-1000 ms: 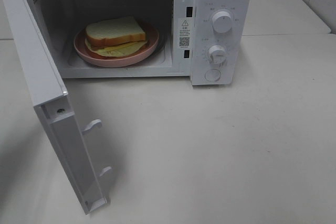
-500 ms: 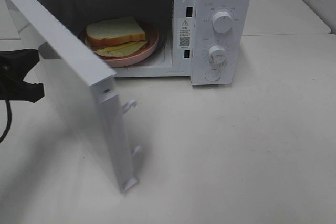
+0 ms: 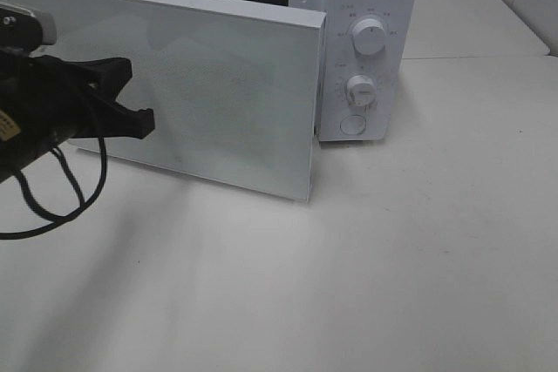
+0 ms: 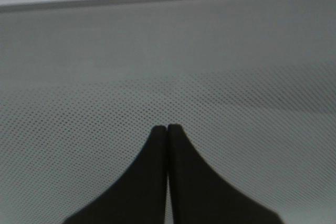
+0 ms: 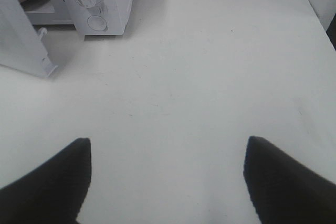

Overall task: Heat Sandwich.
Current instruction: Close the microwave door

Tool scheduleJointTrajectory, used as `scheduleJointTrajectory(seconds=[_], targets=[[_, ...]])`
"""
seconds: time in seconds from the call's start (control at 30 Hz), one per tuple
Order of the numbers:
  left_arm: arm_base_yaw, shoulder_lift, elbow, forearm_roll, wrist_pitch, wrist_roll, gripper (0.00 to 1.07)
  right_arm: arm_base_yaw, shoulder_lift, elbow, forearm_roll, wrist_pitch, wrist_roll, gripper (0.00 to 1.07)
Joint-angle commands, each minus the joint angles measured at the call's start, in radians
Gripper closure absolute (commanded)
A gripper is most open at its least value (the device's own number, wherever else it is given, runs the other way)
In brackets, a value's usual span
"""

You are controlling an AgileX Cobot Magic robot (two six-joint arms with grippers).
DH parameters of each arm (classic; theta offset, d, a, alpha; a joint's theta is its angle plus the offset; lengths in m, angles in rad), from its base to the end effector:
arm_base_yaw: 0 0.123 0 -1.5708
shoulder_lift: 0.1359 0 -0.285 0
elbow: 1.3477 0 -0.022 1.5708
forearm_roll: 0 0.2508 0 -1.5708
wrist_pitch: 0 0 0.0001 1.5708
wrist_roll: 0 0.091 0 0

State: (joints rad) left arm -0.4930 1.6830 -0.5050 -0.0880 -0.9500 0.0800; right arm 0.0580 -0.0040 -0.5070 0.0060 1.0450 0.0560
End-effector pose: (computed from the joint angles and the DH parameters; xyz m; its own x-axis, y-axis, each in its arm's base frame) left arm 0.2631 -0.1340 0.1740 -0.1134 0.0934 -0.9891 0.4132 0.9098 0.0386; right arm -0.0057 0.0001 0.2805 -0.4343 0.0339 -0.9001 -0.0371 0.9978 0.0554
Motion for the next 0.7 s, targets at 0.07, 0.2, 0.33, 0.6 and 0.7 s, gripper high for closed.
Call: scheduleJointTrajectory(seconds=[0.07,0.2,0.33,0.6,0.7], targets=[[-0.072,0.052,-0.075,-0.114,-0.007,0.042,1.07,-0.004,-0.027,0.001,0.003,-0.011,-0.003,0.31],[-0.116,0.086,-0.132,-0.176,0.010,0.068,1.07,-0.004,-0.027,0.001,0.003,-0.011,-0.003,0.31],[-0.140,0.112,-0.178,-0.207,0.030,0.085,1.07,-0.004,-0.027,0.001,0.003,-0.011,-0.003,0.31],[-0.187,0.169,-0.285,-0.298,0.051,0.133,1.07,-0.004,-0.027,0.001,0.003,-0.011,-0.003,0.31],[-0.191,0.200,-0.338,-0.301,0.086,0.138,1.07,-0.004,-0.027,0.001,0.003,-0.011,-0.003,0.31]])
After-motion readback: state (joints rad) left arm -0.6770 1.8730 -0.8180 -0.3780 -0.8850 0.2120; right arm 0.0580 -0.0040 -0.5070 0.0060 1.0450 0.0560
